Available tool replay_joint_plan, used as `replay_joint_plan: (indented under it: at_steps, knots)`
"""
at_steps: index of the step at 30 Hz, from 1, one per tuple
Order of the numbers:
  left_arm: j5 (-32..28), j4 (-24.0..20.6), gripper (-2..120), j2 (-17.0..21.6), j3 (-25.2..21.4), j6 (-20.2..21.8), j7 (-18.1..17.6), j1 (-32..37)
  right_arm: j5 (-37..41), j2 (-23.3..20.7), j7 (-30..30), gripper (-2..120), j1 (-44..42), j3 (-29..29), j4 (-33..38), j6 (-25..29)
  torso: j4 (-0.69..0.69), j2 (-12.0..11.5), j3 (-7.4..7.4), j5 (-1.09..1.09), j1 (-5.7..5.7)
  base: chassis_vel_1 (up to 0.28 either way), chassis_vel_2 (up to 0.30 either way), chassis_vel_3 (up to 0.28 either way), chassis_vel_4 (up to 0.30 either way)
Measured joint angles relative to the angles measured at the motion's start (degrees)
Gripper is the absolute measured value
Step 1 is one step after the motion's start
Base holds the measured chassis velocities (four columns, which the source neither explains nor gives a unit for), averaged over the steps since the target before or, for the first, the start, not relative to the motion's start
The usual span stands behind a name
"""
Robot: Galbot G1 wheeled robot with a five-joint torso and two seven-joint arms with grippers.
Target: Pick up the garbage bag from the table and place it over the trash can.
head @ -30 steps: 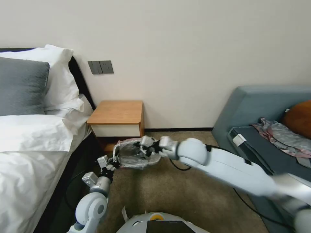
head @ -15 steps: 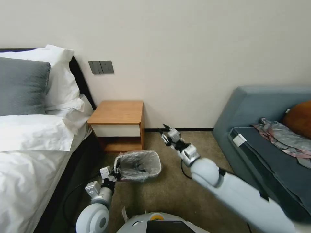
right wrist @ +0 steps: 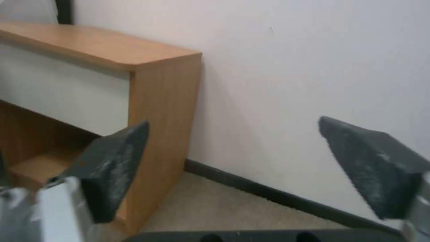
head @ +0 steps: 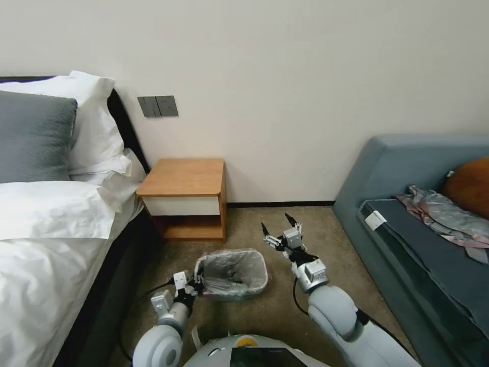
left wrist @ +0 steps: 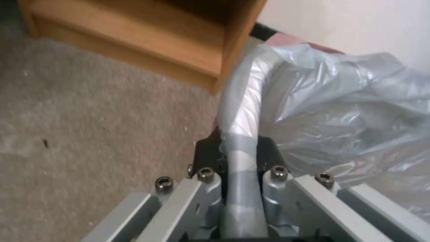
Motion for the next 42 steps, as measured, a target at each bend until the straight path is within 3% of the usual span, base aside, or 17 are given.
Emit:
replay_joint_plan:
  at_steps: [7, 17, 26, 31, 35, 42]
  knots:
    - [0.8, 1.2, 5, -0.6, 2.2, -0.1, -2.3, -0.9, -0.5, 1.4, -0.3, 100, -1.1, 0.7, 0.3, 0.4, 0.00, 0.0, 0.00, 0.00, 0.00, 0.000, 0.000, 0.000, 0.000]
    - [0.8, 2.3, 5, 0.0, 2.4, 1.7, -1.5, -2.5, -0.8, 2.2, -0.7, 100, -1.3, 0.4, -0.1, 0.5, 0.00, 0.0, 0.00, 0.01, 0.01, 0.000, 0.000, 0.000, 0.000]
    - [0.6, 4.8, 38, -0.4, 2.8, 2.4, -1.8, -5.1, 2.8, 1.4, -0.3, 100, -0.9, 0.3, 0.5, -0.8, 0.00, 0.0, 0.00, 0.01, 0.00, 0.000, 0.000, 0.000, 0.000]
    - [0.6, 4.8, 45, -0.4, 2.9, 2.5, -1.9, -5.2, 2.9, 1.2, -0.3, 100, -0.7, 0.5, 0.3, -0.8, 0.00, 0.0, 0.00, 0.00, 0.00, 0.000, 0.000, 0.000, 0.000]
    - [0.5, 3.9, 71, 0.1, 1.9, 2.5, -2.2, -5.1, 3.2, 1.0, -0.3, 100, -0.1, 0.4, -0.5, -0.9, 0.00, 0.0, 0.01, 0.00, 0.01, 0.000, 0.000, 0.000, 0.000]
    - [2.4, 2.8, 93, 0.5, 0.4, 2.2, -1.6, -4.4, 4.1, 1.3, -0.7, 100, 0.2, -0.1, -0.3, -1.3, 0.00, 0.0, 0.00, 0.00, 0.00, 0.000, 0.000, 0.000, 0.000]
